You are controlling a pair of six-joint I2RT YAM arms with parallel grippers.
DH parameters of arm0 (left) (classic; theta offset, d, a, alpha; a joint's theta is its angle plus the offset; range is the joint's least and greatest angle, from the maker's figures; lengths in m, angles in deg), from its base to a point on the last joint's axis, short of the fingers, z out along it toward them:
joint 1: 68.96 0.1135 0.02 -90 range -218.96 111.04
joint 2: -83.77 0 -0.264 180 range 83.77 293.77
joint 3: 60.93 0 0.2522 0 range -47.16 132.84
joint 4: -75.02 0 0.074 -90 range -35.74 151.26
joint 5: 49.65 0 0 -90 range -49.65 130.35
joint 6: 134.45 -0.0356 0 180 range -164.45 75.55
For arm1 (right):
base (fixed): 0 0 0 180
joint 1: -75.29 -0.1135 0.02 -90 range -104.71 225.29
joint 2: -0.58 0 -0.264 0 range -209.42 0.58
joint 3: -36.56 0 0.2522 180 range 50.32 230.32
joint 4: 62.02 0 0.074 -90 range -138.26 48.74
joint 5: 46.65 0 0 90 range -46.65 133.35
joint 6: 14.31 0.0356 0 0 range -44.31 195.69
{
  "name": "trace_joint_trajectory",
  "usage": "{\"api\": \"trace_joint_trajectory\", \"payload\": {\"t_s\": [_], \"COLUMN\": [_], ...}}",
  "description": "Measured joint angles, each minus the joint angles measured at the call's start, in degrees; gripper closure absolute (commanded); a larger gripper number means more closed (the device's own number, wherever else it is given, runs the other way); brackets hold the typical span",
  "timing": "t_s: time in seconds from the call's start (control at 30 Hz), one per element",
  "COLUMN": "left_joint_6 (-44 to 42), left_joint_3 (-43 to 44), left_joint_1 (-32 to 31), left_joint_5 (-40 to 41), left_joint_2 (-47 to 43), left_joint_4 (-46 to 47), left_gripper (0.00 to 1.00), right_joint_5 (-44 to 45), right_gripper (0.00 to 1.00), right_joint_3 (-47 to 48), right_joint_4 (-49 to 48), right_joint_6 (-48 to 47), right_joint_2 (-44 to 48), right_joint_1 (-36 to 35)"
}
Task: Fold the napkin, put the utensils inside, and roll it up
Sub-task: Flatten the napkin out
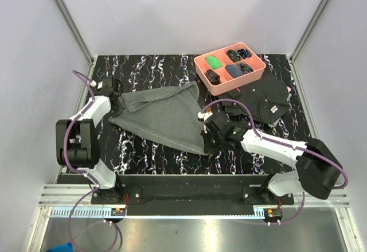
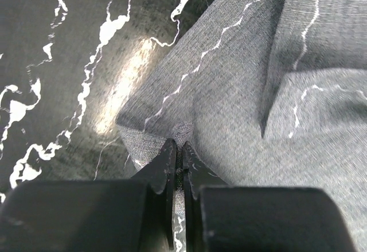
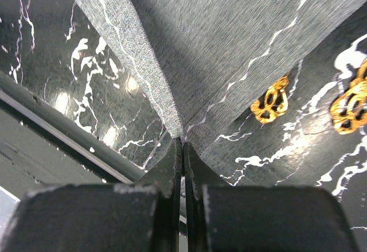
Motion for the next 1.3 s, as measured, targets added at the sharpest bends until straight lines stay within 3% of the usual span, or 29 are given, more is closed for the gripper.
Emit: {"api": "trace_joint_trajectory", "payload": {"t_s": [0.17,0.4,0.6,0.83,1.07,1.3], "left_joint_6": [0.02,0.04,-0.68,-1.9,-2.86,-4.33], "left_joint_3": [-1.44,-0.24,10.6,28.79,41.75,41.83], "left_joint_1": [-0.17,-0.33,-0.37,-0.37,-0.37,-0.17], "left_joint_5": [-0.09,0.24,0.72,0.79,-0.31,0.0], "left_joint_2": [-7.85,-23.85,-32.72,-40.61,-42.01,-30.47], "left_joint_4": [-0.76,-2.14,-7.82,-14.91,-20.9,-23.15], "left_gripper": [1.0,1.0,1.0,1.0,1.0,1.0], "right_joint_5": [3.91,14.71,22.51,25.2,26.01,27.02], "right_gripper": [1.0,1.0,1.0,1.0,1.0,1.0], "right_joint_3": [3.76,18.6,34.36,45.24,55.82,63.12], "right_joint_4": [2.05,6.54,8.28,9.44,8.33,5.03], "right_joint_6": [-0.85,-4.94,-9.88,-15.41,-20.72,-25.22], "right_joint_2": [-0.02,-0.96,-0.17,6.82,9.42,-3.02], "right_joint_1": [-0.02,0.2,0.5,0.5,0.5,4.7]}}
